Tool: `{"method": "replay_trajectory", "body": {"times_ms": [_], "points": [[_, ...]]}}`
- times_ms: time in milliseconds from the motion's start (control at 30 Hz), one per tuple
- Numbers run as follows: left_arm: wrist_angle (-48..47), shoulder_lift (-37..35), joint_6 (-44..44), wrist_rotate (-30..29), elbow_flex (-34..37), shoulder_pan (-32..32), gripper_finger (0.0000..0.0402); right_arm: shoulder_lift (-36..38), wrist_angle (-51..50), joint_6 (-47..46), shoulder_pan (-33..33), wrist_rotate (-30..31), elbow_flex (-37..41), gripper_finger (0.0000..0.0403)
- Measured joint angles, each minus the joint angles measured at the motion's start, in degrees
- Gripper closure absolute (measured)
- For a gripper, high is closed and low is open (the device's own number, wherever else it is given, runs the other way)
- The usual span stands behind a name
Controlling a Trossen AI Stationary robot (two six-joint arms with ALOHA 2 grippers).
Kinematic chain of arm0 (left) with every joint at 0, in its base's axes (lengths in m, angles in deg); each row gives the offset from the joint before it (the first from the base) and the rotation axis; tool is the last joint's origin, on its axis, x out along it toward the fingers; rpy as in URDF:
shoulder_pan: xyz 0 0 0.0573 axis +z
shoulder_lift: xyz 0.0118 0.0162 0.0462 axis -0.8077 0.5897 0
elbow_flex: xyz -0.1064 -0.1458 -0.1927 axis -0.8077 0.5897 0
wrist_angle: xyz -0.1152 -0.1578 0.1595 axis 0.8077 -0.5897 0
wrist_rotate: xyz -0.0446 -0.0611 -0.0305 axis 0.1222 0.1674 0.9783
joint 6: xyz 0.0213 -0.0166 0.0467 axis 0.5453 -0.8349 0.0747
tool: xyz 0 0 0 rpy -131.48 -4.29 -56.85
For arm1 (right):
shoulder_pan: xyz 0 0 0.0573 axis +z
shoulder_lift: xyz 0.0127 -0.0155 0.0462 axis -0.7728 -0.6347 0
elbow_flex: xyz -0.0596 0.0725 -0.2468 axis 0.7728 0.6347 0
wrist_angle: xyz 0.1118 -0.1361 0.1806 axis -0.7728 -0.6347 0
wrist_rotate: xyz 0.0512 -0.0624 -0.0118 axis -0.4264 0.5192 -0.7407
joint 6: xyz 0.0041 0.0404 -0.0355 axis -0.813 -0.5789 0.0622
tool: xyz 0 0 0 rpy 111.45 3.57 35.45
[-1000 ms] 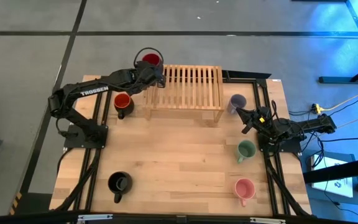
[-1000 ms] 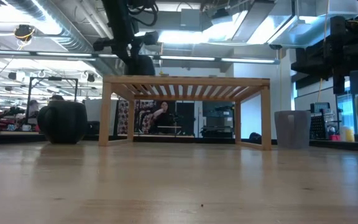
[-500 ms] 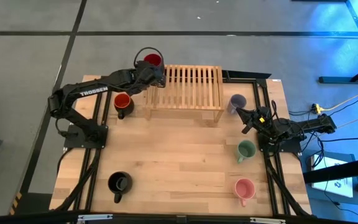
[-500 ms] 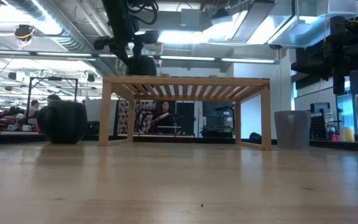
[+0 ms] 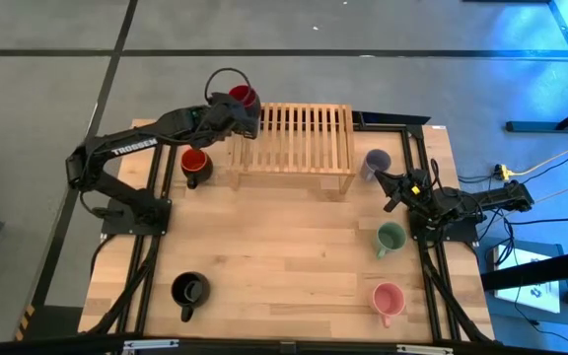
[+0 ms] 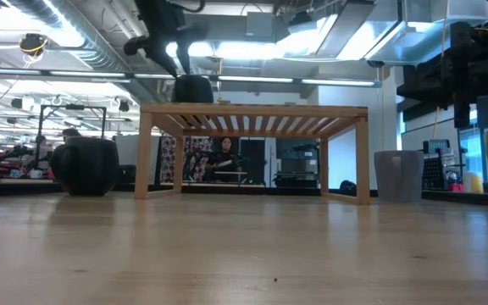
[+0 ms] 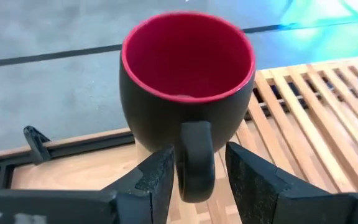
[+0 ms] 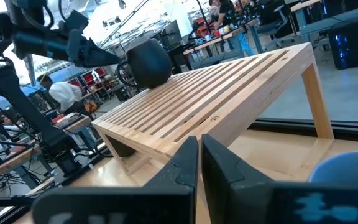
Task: Place coffee mugs
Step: Put the black orange mug onto the shelf
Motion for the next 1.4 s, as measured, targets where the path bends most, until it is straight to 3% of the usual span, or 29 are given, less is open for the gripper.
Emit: {"method": "replay_trajectory", "body": {"times_ms": [400, 633, 867, 1200, 1400], "points": [[-4.7, -11.5, 5.4, 12.3, 0.0, 0.0, 0.0263, 0.0, 0.0, 0.2, 0.0, -1.0, 0.0, 0.0393], [-21.3, -16.5, -2.6, 15.1, 0.0, 0.0, 0.0262, 0.0, 0.0, 0.2, 0.0, -1.0, 0.0, 0.0393], [-36.2, -17.0, -13.8, 16.1, 1.0, -1.8, 0.0262, 0.0, 0.0, 0.2, 0.0, -0.9, 0.0, 0.0393], [-31.8, -16.8, -17.4, 24.0, 16.6, -2.0, 0.0262, 0.0, 0.0, 0.2, 0.0, -0.9, 0.0, 0.0393], [-27.4, -16.7, -19.3, 24.3, 23.6, -2.1, 0.0262, 0.0, 0.0, 0.2, 0.0, -0.9, 0.0, 0.0393]]}}
